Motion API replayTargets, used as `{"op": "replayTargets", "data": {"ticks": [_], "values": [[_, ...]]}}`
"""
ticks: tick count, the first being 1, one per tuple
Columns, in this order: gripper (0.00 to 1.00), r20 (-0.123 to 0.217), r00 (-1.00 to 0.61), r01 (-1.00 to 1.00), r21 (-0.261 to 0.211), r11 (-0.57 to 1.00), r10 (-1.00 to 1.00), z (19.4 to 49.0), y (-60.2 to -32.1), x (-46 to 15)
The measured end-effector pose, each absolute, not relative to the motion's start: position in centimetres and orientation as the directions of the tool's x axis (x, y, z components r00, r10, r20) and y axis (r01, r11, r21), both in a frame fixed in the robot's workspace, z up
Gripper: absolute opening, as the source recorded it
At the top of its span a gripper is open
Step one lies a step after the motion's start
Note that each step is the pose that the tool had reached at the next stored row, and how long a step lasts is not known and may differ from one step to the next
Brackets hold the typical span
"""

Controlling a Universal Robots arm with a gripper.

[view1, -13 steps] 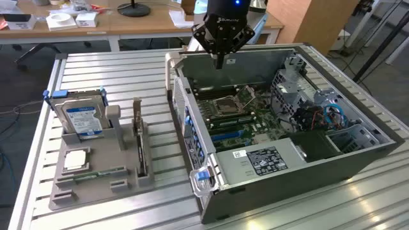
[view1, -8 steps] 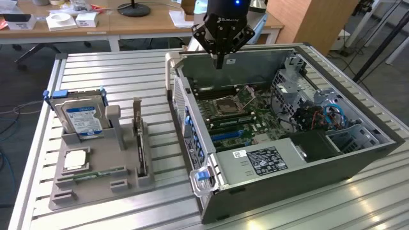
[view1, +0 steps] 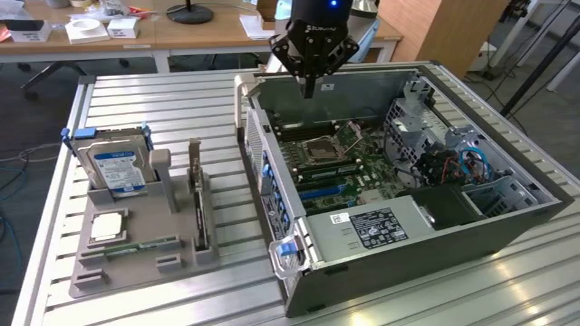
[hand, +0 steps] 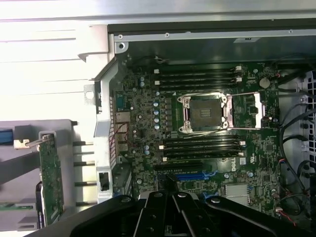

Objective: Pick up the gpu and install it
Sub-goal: 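Reach for the gpu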

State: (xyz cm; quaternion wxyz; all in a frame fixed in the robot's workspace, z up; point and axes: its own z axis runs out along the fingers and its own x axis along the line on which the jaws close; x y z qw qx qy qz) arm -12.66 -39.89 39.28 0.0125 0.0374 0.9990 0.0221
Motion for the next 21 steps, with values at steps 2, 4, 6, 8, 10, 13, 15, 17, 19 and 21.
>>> {"op": "replayTargets", "data": {"ticks": [2,4,6,8,10,13,15,17,19,21], "values": [[0.10,-0.023,-0.997,0.074,0.045,0.996,0.075,39.3,-39.9,-12.8],[0.10,-0.023,-0.997,0.074,0.045,0.996,0.075,39.2,-39.9,-13.0],[0.10,-0.023,-0.997,0.074,0.045,0.996,0.075,39.2,-39.9,-13.2],[0.10,-0.022,-0.997,0.074,0.045,0.996,0.075,39.2,-39.9,-13.5],[0.10,-0.022,-0.997,0.074,0.045,0.996,0.075,39.1,-39.9,-13.9],[0.10,-0.021,-0.997,0.074,0.045,0.996,0.075,39.1,-39.9,-14.5],[0.10,-0.021,-0.997,0.074,0.045,0.996,0.075,39.1,-39.9,-14.9],[0.10,-0.021,-0.997,0.074,0.045,0.996,0.075,39.0,-39.9,-15.3],[0.10,-0.021,-0.997,0.074,0.045,0.996,0.075,39.0,-39.9,-15.8],[0.10,-0.021,-0.997,0.074,0.045,0.996,0.075,39.0,-39.9,-16.2]]}}
